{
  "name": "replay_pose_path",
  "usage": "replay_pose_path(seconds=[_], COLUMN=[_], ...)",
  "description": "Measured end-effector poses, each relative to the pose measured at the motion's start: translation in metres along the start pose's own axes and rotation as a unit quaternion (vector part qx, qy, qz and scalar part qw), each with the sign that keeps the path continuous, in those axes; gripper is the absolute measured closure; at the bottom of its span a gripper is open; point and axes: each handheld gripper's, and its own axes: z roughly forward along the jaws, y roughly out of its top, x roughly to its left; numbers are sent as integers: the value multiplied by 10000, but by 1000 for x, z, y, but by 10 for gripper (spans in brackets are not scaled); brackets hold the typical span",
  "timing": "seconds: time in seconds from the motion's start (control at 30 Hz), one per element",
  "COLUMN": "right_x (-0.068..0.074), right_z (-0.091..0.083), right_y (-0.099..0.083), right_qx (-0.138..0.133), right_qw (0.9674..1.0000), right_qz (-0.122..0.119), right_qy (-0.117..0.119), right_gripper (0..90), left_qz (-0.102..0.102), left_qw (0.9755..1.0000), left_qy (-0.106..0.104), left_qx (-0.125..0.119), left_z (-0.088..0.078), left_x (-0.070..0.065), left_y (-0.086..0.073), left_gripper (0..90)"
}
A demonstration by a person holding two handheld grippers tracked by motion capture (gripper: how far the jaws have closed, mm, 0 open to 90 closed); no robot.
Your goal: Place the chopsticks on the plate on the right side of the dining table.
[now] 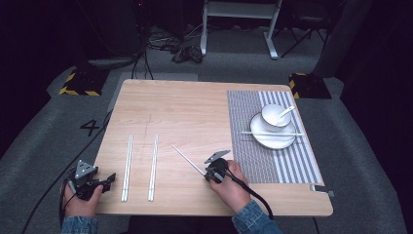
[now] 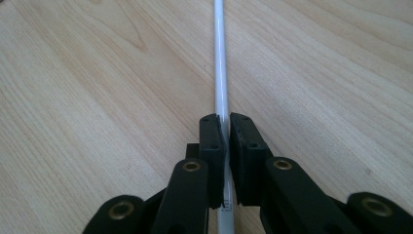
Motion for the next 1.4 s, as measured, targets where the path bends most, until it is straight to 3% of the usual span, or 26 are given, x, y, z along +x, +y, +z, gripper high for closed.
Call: replay_pose_path(seconds=[0.13, 0.3, 0.5, 0.77, 1.4], right_x=[-1, -1, -3, -7, -12], right_z=[0, 0, -2, -17, -45], right_y=[-4, -6, -7, -5, -3], right_qx=[-147, -217, -378, -699, -1172], right_qw=[9999, 9997, 9991, 9974, 9929], right_qz=[76, -63, -35, 1, 14], right_qy=[34, 80, 198, 194, 178], right_gripper=[850, 852, 852, 853, 852], left_qz=[2, -5, -3, 0, 0], left_qw=[10000, 10000, 10000, 10000, 10000], left_qy=[4, 0, -1, -1, 0], left_qx=[6, 9, 11, 7, 6], left_z=[0, 0, 0, 0, 0], left_x=[0, 0, 0, 0, 0], left_y=[0, 0, 0, 0, 0], left_gripper=[265, 265, 265, 264, 265])
